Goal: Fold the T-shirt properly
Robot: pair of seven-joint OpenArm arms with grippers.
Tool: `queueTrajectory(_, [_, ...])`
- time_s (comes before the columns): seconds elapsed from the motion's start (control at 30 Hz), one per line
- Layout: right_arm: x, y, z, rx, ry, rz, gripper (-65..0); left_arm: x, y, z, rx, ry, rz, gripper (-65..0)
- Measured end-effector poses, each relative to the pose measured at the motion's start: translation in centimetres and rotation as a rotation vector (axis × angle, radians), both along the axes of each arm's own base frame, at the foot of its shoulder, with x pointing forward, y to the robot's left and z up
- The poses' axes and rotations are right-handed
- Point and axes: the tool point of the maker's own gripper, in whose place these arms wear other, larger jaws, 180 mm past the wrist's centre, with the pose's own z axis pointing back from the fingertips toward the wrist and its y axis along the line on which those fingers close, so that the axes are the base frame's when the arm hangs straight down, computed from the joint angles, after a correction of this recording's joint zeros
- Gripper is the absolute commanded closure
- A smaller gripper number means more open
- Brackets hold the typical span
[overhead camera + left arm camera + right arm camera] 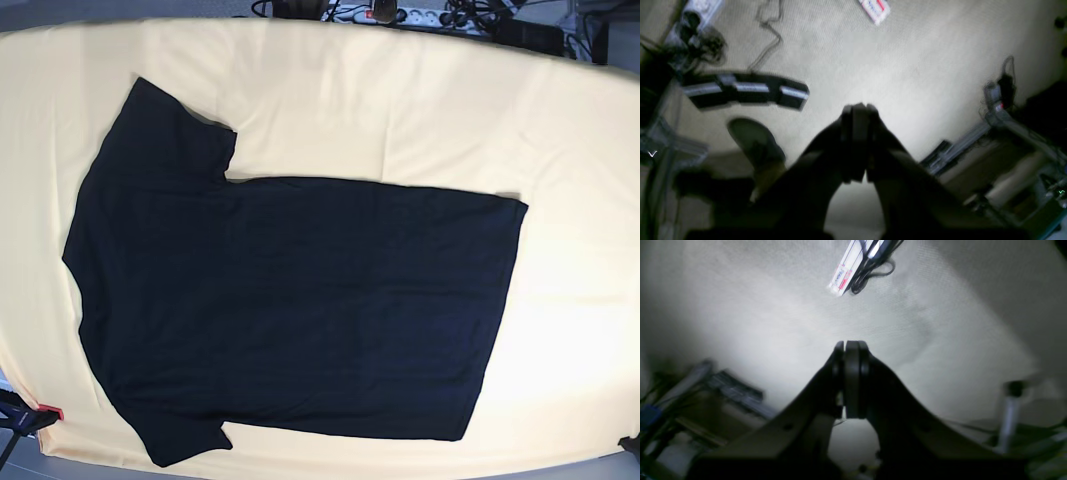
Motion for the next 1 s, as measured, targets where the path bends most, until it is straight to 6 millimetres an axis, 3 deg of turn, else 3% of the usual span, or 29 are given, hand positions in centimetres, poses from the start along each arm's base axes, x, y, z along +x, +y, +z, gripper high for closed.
queueTrajectory(0.1, [1.5, -1.0, 3.7, -0.018, -0.095, 0.021, 0.0, 2.2, 1.7, 2.8, 0.025, -0.093, -0.054, 0.0])
queueTrajectory(0.27, [5.1, -1.5, 9.4, -0.053, -0.275, 0.060, 0.0, 7.2, 1.9, 7.7, 0.006, -0.264, -0.064, 0.0])
queueTrajectory(0.4, [8.3, -2.7, 12.5, -0.131, -0.423, 0.116, 0.0, 13.3, 2.4, 11.7, 0.022, -0.448, -0.041, 0.0])
queueTrajectory(0.5, [10.3, -3.5, 13.9, -0.194, -0.517, 0.137, 0.0, 17.6, 2.6, 14.7, 0.026, -0.596, -0.038, 0.0])
queueTrajectory(0.67, [13.7, -4.7, 15.1, -0.281, -0.655, 0.158, 0.0, 21.4, 1.7, 18.4, -0.012, -0.753, -0.069, 0.0])
queueTrajectory(0.77, [17.0, -4.5, 15.8, -0.289, -0.778, 0.178, 0.0, 22.7, 0.7, 19.2, -0.066, -0.804, -0.104, 0.0])
queueTrajectory(1.0, [24.4, -3.2, 17.8, -0.258, -1.001, 0.204, 0.0, 28.2, 1.3, 20.3, -0.077, -0.949, -0.130, 0.0])
